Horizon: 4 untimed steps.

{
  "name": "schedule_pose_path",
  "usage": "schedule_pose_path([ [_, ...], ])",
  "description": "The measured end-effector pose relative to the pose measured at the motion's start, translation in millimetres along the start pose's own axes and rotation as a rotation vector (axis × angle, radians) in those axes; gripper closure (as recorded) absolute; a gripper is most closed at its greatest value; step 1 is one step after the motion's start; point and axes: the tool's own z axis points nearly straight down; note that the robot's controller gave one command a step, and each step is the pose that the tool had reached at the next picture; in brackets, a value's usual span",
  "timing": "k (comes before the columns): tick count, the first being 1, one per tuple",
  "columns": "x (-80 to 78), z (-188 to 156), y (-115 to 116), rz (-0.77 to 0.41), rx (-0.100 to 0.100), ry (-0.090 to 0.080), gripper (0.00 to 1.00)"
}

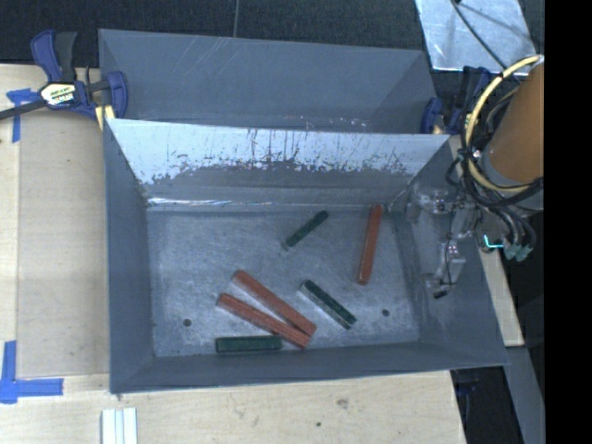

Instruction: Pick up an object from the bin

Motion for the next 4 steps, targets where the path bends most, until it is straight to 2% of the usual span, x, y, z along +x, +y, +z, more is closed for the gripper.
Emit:
schedule_pose_path([
  [1, -9.7, -63.9, -2.8, -0.303, 0.004, -0.013, 0.00],
  [2, -49.8, 100.4, 42.5, -0.234, -0.002, -0.002, 0.00],
  [3, -73.0, 169.9, 11.6, -0.942, 0.003, -0.006, 0.00],
  [4, -74.0, 168.2, 12.3, -0.940, 0.003, -0.009, 1.00],
])
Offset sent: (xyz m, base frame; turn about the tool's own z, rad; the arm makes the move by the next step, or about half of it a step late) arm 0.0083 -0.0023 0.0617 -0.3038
